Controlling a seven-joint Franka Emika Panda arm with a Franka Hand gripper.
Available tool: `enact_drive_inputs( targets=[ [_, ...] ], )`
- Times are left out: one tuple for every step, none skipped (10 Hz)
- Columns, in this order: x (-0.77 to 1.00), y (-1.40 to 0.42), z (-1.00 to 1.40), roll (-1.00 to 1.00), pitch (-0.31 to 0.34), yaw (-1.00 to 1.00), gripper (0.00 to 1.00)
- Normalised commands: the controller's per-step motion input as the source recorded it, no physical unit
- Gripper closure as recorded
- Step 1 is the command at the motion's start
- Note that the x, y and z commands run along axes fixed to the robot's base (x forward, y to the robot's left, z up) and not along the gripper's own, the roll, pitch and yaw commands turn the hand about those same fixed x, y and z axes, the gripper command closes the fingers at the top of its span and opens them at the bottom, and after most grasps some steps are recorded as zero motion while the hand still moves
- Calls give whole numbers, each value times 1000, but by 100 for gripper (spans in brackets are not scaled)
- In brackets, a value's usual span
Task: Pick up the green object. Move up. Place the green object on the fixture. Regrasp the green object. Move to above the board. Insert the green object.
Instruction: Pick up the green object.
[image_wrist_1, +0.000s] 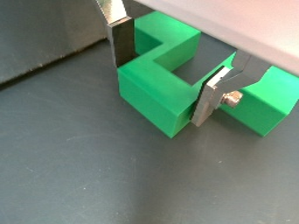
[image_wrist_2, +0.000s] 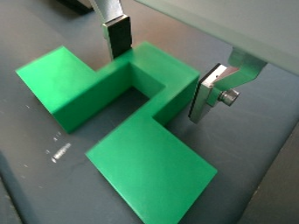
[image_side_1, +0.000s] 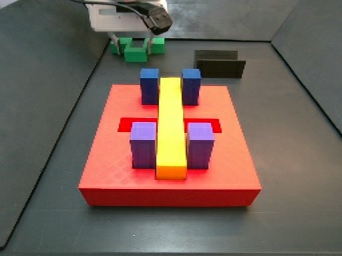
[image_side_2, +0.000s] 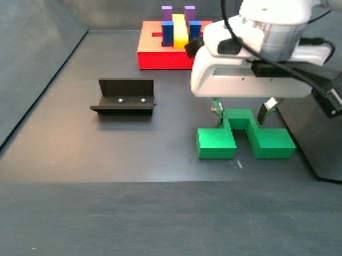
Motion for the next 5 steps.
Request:
enact_drive_inputs(
  targets=[
    [37,-9,-186,0,-13,0,0],
    [0,-3,-94,0,-19,0,0],
    [0,0,-51,0,0,0,0],
    [0,-6,-66,0,0,0,0],
    [0,-49,-69,0,0,0,0]
  ],
)
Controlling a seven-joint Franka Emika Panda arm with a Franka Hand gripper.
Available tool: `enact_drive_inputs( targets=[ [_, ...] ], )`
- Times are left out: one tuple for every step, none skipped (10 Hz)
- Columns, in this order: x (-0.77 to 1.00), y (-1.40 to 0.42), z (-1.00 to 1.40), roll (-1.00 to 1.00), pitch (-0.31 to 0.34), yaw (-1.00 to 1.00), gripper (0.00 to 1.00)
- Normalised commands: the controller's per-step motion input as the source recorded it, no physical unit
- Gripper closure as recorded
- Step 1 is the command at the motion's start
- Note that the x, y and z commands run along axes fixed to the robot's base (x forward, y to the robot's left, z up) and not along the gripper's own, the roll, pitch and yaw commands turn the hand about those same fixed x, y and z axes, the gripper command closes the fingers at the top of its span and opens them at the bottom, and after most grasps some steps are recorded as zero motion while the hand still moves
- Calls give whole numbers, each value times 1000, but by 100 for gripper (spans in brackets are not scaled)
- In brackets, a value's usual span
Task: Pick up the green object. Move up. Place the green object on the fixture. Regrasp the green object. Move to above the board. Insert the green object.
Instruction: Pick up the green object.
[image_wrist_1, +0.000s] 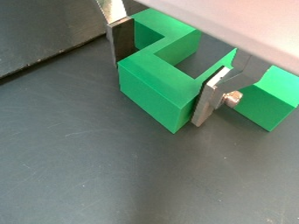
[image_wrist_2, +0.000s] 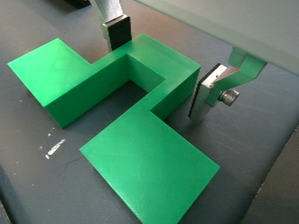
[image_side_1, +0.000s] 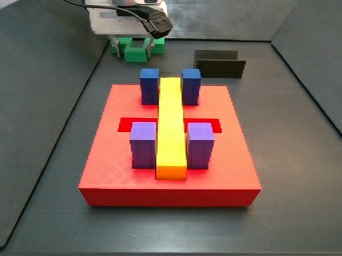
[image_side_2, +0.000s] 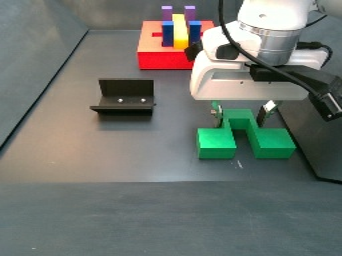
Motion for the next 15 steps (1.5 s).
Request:
enact_drive_inputs(
  targets=[
    [0,-60,-63,0,0,0,0],
    [0,-66,-66,0,0,0,0],
    [0,0,0,19,0,0,0],
    [0,0,0,7,0,0,0],
    [-6,0,0,37,0,0,0],
    [0,0,-9,53,0,0,0],
    [0,0,-77,40,4,0,0],
    [0,0,-143,1,26,0,0],
    [0,0,-106,20,4,0,0],
    [0,-17,0,80,0,0,0],
    [0,0,0,0,0,0,100],
    [0,0,0,0,0,0,100],
    [0,0,0,0,0,0,100],
    [0,0,0,0,0,0,100],
    [0,0,0,0,0,0,100]
  ],
)
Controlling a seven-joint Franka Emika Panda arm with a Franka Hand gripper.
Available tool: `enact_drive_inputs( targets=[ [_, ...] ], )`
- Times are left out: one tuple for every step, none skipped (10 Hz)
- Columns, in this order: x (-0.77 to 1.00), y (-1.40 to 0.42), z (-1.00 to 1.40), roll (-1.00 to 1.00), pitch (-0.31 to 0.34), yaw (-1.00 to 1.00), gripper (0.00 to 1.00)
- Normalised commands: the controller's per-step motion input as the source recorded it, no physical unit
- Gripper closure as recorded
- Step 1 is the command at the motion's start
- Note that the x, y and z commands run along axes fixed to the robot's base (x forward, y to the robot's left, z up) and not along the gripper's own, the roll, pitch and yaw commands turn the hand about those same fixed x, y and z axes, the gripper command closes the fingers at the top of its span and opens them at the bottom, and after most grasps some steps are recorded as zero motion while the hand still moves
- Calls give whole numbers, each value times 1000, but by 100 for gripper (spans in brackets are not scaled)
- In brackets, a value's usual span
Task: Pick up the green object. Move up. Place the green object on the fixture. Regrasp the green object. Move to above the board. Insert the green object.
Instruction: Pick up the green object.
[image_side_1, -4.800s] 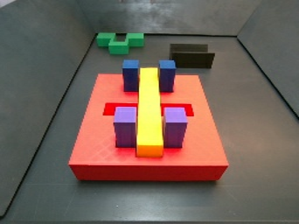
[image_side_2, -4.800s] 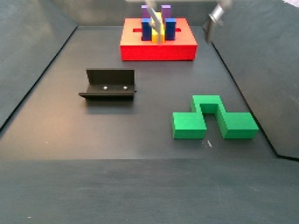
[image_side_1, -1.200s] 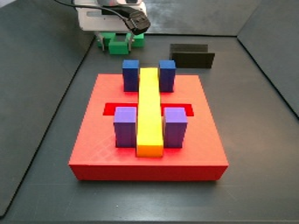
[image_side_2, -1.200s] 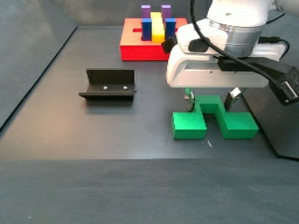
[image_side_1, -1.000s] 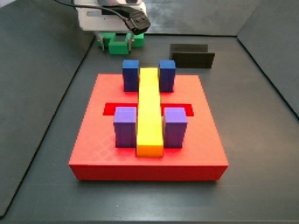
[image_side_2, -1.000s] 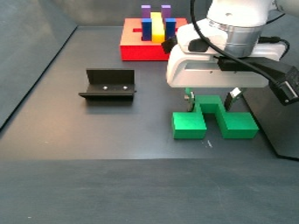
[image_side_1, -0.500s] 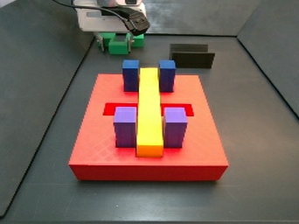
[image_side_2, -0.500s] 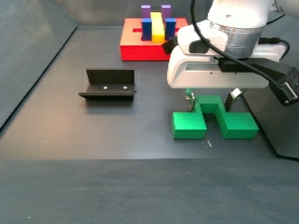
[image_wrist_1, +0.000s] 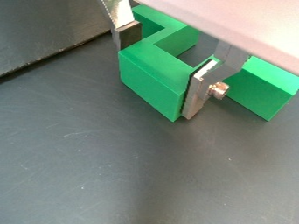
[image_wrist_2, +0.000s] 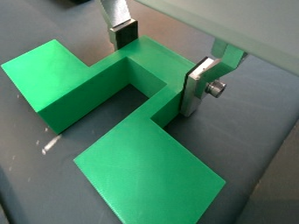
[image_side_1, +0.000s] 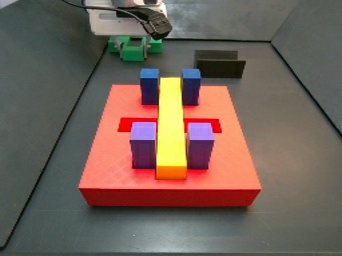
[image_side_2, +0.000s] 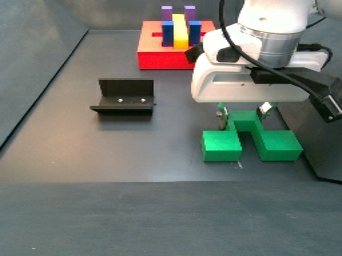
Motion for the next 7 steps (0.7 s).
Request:
enact_drive_inputs(
  targets=[
    [0,0,0,0,0,0,100],
    [0,0,0,0,0,0,100],
    [0,0,0,0,0,0,100],
    [0,0,0,0,0,0,100],
    [0,0,0,0,0,0,100],
    [0,0,0,0,0,0,100],
    [0,0,0,0,0,0,100]
  ],
)
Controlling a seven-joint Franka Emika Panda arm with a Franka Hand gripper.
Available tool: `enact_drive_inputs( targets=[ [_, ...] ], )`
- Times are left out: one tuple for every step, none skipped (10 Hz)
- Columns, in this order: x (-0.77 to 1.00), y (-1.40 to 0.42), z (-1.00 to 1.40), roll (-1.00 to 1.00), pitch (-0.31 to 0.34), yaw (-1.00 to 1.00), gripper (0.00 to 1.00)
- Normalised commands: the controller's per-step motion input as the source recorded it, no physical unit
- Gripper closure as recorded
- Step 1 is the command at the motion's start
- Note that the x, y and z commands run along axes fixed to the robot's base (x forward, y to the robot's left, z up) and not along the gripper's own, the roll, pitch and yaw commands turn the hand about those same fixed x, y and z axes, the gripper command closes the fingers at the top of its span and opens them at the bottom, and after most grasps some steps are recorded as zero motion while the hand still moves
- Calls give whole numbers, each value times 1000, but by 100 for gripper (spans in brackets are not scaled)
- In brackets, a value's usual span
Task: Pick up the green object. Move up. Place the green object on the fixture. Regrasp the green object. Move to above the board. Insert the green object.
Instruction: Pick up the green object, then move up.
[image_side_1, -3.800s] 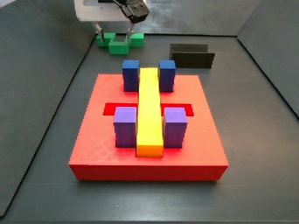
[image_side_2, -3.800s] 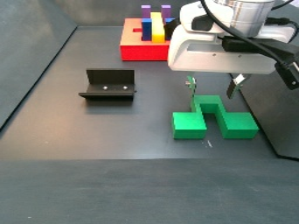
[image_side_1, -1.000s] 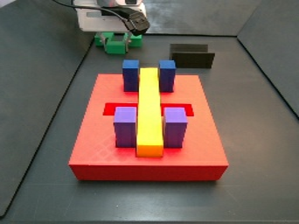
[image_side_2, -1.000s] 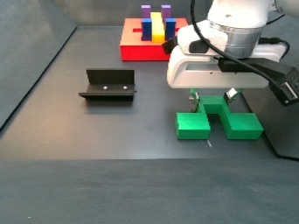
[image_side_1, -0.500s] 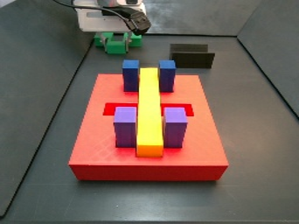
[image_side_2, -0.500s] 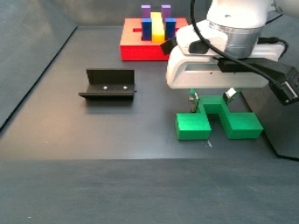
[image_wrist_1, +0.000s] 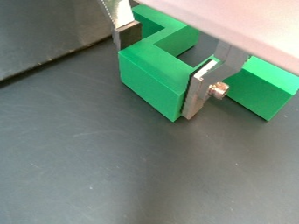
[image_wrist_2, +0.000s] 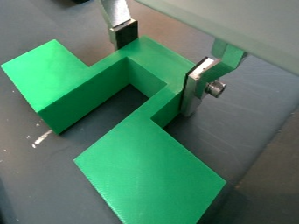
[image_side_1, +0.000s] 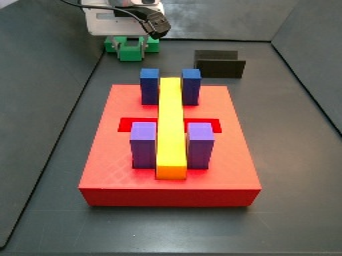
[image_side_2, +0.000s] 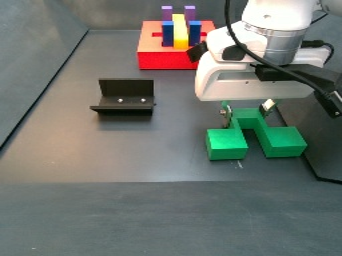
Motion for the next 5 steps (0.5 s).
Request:
enact_drive_inputs(
  targets=[
    [0,0,0,0,0,0,100],
    [0,0,0,0,0,0,100],
    [0,0,0,0,0,0,100],
    [0,0,0,0,0,0,100],
    [0,0,833,0,0,0,100]
  ],
)
